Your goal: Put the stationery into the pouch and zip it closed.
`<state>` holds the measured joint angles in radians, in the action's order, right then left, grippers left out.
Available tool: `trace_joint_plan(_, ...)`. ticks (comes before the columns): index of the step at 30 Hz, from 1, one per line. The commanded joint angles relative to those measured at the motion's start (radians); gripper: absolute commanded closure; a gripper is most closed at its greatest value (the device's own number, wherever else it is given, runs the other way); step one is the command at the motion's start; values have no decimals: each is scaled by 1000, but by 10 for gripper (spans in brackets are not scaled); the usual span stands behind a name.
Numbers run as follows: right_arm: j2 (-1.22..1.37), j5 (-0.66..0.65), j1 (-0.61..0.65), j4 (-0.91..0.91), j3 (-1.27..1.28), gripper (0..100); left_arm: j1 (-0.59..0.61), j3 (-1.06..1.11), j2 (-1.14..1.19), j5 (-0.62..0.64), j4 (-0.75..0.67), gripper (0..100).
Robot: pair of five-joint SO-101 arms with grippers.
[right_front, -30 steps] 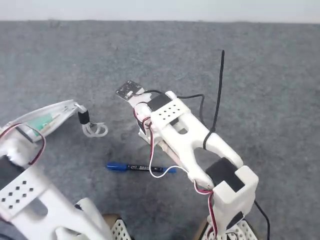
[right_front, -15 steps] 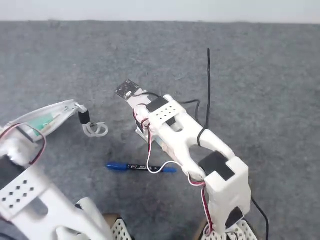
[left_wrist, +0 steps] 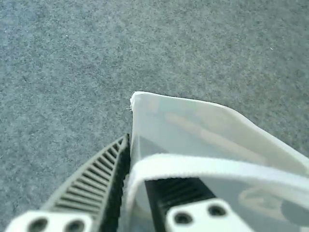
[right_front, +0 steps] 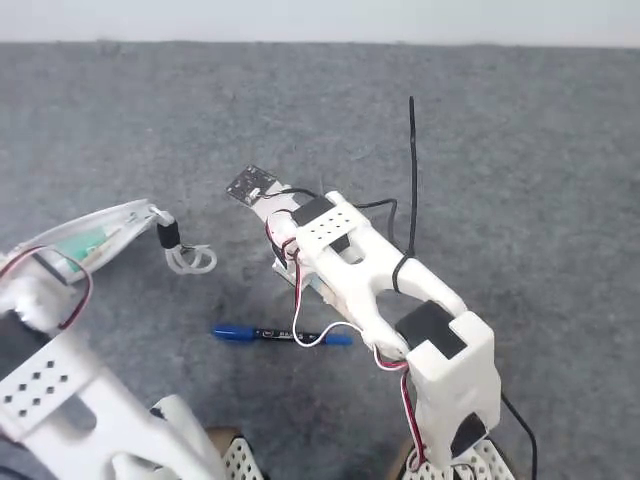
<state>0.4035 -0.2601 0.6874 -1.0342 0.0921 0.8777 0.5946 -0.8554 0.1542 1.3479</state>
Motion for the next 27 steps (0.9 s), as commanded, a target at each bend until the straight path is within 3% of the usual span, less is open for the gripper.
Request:
trace_joint_plan(1,-116,-17,-19,-61,-38,992,8,-13,8,6,-31,990)
trace_joint_plan(12,-282,-15,-61,-119,-32,992,-2,-13,8,6,-43,990)
trace_joint_plan(19,-410,-6,-110,-116,-32,992,-117,-16,6,6,-41,990)
trace_joint_plan(27,-509,153,-128,-58,-8,991,-227,-18,6,6,-37,990)
